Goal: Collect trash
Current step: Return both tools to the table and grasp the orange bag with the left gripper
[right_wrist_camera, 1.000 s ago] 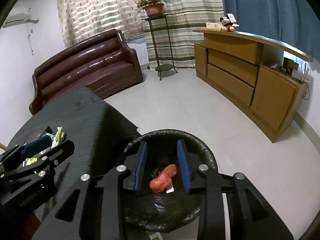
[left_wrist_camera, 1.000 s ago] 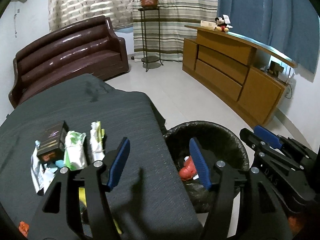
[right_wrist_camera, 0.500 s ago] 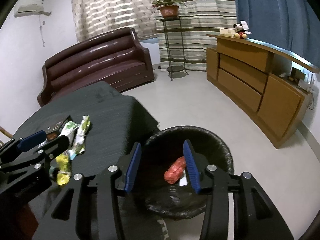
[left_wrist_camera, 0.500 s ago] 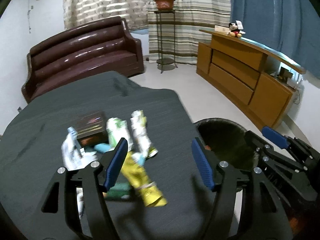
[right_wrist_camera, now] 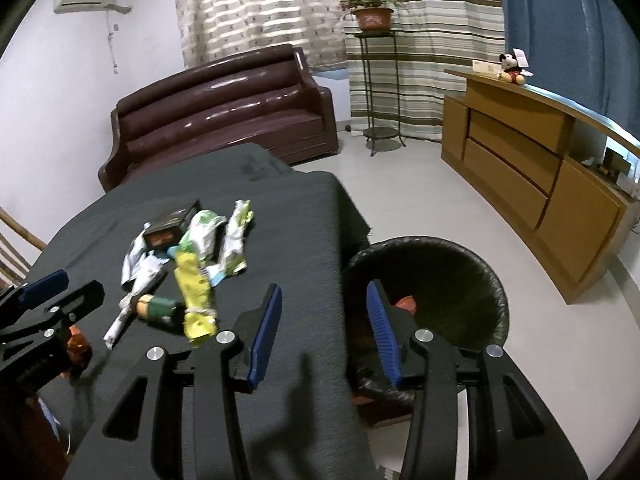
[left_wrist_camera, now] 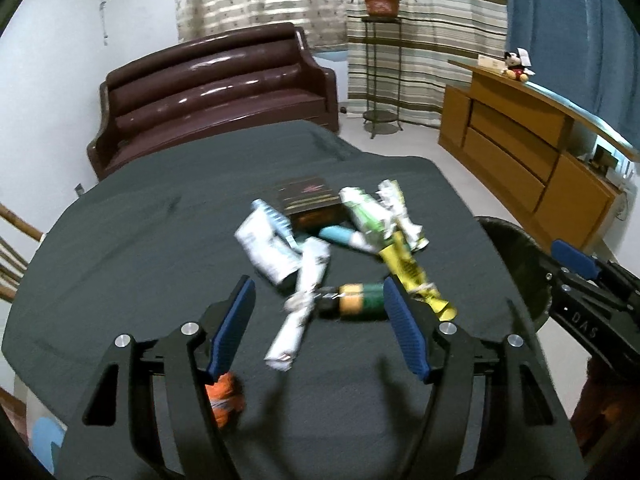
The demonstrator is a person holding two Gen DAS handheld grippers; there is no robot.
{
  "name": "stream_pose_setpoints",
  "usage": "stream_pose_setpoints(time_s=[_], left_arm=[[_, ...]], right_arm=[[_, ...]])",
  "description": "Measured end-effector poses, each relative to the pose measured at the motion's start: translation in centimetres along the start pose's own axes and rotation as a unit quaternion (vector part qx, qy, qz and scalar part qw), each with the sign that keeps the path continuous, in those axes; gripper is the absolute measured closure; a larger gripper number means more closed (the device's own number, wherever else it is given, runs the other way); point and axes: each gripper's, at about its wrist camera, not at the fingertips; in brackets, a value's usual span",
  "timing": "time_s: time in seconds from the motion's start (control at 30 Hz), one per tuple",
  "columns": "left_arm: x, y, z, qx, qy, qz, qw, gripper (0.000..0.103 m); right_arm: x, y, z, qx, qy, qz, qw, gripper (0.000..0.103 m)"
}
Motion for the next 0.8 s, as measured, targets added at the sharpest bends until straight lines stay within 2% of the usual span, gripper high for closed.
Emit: stream_pose_setpoints(time_s=[0.37, 0.8], left_arm=[[2.4, 4.7, -2.1, -0.029, 0.003, -0.033, 0.9990, 0.034], [4.7, 7.1, -2.3, -0.029, 0.021, -0.061, 0.9975, 0.033]], right_arm=[[1.5, 4.2, -0.8, -0.028, 0.006, -0.023, 0.999, 0.059], [2.0, 6.3, -0.9, -0.037, 0.012, -0.039, 0.998, 0.058]])
Point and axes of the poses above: each gripper's, at about its wrist camera, not at the fingertips, and z roughly the way its jaws point, y to its left, x to its underside, and after that the axes turned 8 degrees about x, right-handed
